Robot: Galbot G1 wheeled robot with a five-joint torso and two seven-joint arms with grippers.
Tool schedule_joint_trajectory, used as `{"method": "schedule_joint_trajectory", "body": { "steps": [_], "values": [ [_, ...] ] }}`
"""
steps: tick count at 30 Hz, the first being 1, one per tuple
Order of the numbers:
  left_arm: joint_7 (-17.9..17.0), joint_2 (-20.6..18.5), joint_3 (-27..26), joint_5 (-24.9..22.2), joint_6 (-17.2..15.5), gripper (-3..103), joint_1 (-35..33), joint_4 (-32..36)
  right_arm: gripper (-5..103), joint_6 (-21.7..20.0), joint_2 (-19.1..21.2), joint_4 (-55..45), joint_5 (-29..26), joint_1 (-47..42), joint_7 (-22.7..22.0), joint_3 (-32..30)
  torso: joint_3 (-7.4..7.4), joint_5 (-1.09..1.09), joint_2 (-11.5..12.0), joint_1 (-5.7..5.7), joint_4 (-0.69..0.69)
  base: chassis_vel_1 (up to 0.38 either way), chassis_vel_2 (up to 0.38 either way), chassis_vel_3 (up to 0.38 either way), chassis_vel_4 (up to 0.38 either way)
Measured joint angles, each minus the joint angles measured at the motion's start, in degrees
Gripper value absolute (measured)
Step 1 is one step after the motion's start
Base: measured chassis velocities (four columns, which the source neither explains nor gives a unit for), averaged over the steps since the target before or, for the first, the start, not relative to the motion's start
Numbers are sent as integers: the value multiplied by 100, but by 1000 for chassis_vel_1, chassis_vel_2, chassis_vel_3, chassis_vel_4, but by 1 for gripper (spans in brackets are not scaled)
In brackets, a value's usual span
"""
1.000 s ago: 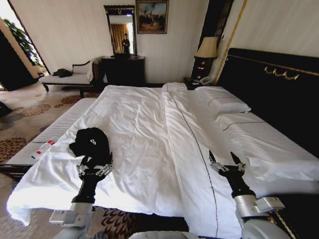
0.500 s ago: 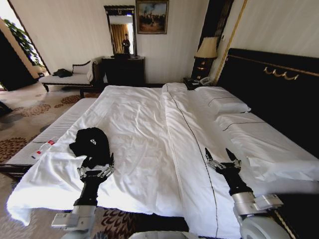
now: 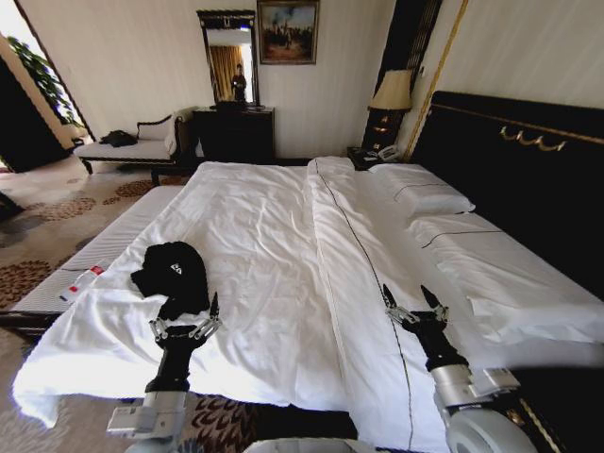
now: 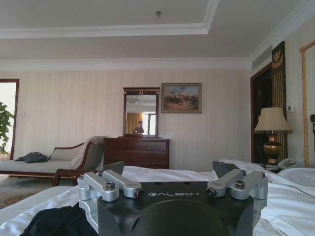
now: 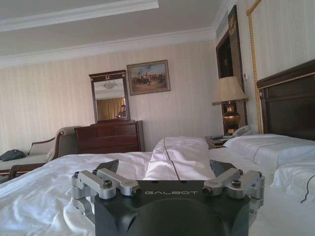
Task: Fold the clothes on the bed.
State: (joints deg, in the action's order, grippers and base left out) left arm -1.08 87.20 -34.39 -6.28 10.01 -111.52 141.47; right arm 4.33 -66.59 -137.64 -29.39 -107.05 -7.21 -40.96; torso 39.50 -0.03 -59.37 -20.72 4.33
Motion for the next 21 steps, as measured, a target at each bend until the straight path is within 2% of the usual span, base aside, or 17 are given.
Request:
{"method": "schedule_joint_trajectory", "body": {
  "steps": [21],
  "values": [
    [-21, 147, -42, 73, 83, 100, 8, -67, 100, 129, -178, 114, -2, 141, 133, -15, 0, 0, 0, 0, 0, 0, 0, 0, 0]
  ]
}}
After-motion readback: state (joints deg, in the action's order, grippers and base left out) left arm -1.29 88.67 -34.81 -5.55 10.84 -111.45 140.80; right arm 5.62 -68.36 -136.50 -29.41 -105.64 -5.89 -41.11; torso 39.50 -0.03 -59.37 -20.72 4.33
